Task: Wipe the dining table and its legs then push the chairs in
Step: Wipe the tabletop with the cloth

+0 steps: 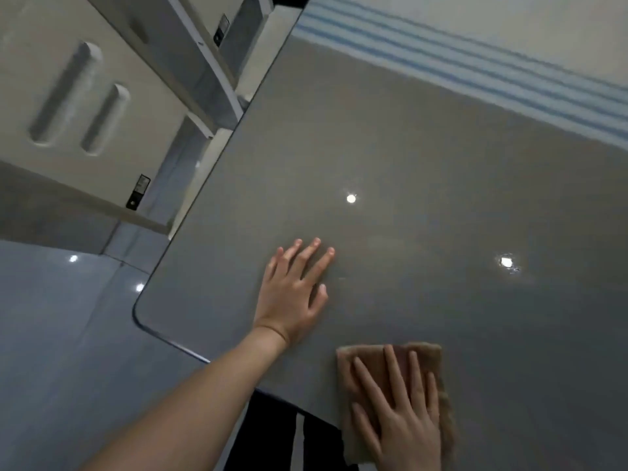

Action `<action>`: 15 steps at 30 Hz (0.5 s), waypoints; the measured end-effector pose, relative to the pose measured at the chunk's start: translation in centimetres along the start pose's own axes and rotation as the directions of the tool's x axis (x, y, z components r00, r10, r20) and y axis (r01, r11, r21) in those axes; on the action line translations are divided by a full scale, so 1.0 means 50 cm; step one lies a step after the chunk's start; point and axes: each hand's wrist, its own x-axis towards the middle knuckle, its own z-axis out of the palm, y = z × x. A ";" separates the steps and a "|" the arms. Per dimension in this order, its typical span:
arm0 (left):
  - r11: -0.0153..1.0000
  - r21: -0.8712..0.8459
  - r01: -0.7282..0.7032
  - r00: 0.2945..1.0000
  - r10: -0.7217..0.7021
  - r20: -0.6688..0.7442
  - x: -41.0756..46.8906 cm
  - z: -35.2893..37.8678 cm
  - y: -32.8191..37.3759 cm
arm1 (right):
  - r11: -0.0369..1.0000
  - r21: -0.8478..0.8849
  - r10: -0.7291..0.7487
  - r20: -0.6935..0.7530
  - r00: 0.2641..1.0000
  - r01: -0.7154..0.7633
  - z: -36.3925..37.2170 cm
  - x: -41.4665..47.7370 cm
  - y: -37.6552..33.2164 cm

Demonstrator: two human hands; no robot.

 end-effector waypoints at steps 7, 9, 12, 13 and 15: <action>0.998 -0.056 -0.008 1.000 0.007 -0.021 -0.001 0.001 -0.002 | 0.957 0.033 0.290 -0.193 0.938 -0.289 -0.096 0.401 0.075; 0.998 -0.061 -0.022 0.999 0.020 -0.034 -0.001 0.003 -0.005 | 0.891 0.112 0.453 -0.209 0.867 -0.439 -0.135 0.582 0.080; 0.996 -0.077 -0.044 0.997 0.040 -0.059 -0.001 0.005 -0.008 | 0.861 0.130 0.507 -0.153 0.848 -0.491 -0.168 0.802 0.007; 0.995 -0.089 -0.045 0.997 0.039 -0.067 -0.002 0.006 -0.008 | 0.889 0.116 0.456 -0.140 0.879 -0.443 -0.171 0.846 -0.043; 0.993 -0.113 -0.038 0.997 0.030 -0.077 -0.003 0.006 -0.007 | 0.963 0.085 0.265 -0.131 0.955 -0.255 -0.156 0.879 -0.158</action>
